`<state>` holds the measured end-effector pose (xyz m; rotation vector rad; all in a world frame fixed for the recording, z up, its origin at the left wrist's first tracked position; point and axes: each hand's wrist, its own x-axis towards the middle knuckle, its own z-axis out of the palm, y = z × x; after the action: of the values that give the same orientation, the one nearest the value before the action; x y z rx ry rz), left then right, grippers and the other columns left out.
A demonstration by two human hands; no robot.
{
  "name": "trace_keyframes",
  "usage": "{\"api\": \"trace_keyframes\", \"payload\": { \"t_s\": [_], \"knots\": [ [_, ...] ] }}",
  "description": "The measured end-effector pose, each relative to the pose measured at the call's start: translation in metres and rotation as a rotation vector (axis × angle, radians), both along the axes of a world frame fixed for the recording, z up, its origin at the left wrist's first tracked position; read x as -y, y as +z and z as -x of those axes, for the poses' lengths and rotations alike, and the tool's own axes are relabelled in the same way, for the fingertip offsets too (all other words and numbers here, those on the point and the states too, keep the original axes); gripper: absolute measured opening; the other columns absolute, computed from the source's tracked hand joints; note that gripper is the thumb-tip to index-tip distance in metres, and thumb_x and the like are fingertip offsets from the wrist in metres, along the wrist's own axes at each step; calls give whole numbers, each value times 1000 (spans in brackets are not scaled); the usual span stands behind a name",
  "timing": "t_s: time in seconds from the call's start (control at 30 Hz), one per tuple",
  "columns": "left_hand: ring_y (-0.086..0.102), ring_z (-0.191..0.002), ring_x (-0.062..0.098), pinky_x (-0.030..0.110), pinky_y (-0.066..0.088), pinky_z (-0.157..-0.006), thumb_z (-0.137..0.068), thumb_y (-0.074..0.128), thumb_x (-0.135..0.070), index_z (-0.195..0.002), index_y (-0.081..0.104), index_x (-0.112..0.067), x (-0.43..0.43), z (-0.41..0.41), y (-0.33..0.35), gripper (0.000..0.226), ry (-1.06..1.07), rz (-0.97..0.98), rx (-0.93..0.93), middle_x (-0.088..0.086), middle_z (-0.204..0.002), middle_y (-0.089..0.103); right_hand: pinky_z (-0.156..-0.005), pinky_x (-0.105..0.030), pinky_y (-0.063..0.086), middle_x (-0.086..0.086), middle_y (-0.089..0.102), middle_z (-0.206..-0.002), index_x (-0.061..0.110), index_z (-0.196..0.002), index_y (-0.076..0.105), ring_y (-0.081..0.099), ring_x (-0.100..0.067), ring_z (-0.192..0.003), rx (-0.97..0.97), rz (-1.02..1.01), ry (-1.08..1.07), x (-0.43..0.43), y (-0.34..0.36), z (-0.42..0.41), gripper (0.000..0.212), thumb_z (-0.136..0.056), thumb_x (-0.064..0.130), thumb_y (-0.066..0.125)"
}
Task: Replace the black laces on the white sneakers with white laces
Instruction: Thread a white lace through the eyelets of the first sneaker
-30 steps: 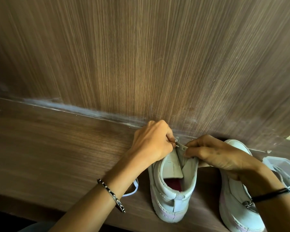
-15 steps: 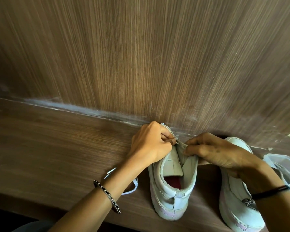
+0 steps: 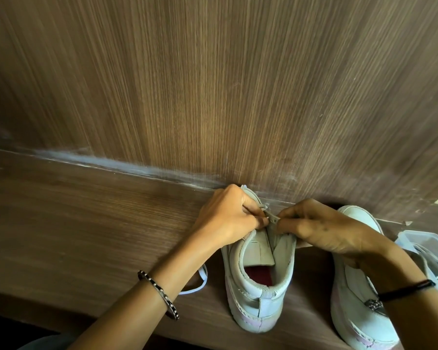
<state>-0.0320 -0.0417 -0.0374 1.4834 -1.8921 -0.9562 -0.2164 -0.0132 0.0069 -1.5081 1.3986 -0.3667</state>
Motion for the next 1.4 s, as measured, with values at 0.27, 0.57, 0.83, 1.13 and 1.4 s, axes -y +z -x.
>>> {"api": "trace_keyframes", "payload": {
  "t_s": [0.27,0.57,0.83,1.13,1.4],
  "knots": [
    [70,-81,-3,31,58,-79,-83,83,-34,-83,81,-29,-7,1,3,5,54,116,67,-15,-81,77,-64,-16,57,-7,79,-90,9,-97,79,75,-6,-80,90,78,-169,3,-9,-4,22,-102,19,61],
    [69,-79,-5,20,52,-67,-83,84,-34,-83,78,-30,-9,1,6,7,80,181,142,-18,-78,76,-57,-17,56,-12,78,-82,6,-82,80,71,-5,-64,93,61,-235,7,-9,-5,15,-91,15,74],
    [66,-82,-6,21,53,-70,-83,82,-32,-92,77,-34,-12,-1,10,10,63,211,178,-23,-82,73,-69,-19,58,3,77,-71,25,-75,78,75,-10,-69,-210,289,-108,8,-10,-4,23,-95,35,72],
    [61,-97,4,30,48,-78,-67,84,-62,-112,64,-38,-8,-8,18,54,163,57,279,-24,-92,64,-80,-49,57,-9,71,-64,2,-69,71,69,-24,-68,-241,423,-266,6,-3,27,38,-100,23,60],
    [60,-106,9,40,52,-94,-71,78,-68,-115,56,-28,-6,-14,15,63,157,-95,208,-15,-112,62,-69,-22,58,-2,66,-74,4,-87,65,65,-12,-72,987,364,-710,10,15,41,18,-101,13,60]
  ]
}}
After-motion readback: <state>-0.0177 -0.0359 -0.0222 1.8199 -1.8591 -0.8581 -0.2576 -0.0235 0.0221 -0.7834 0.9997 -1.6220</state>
